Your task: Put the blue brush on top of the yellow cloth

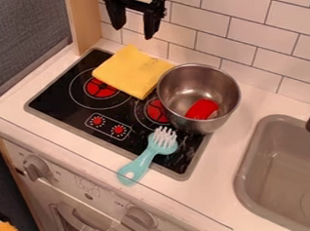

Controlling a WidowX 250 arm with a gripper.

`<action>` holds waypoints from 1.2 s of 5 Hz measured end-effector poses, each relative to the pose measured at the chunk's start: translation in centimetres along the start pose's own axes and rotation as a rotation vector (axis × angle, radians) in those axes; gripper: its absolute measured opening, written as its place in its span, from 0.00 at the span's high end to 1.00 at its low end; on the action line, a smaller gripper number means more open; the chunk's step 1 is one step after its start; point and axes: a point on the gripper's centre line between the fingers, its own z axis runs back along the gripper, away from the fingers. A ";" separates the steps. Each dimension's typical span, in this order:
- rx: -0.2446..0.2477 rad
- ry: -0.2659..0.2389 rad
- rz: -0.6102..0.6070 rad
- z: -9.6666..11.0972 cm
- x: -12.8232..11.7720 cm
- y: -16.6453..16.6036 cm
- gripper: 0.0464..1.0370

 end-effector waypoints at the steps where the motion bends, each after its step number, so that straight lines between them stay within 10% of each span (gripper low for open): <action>1: -0.015 0.039 -0.011 -1.6 -0.6 -0.2 0.04; 2: -0.061 0.025 -0.116 -2.4 -1.3 -1.3 0.04; 4: -0.003 0.016 -0.251 2.8 -8.7 -3.3 0.04; 6: -0.034 0.063 -0.360 0.5 -14.4 -8.7 0.04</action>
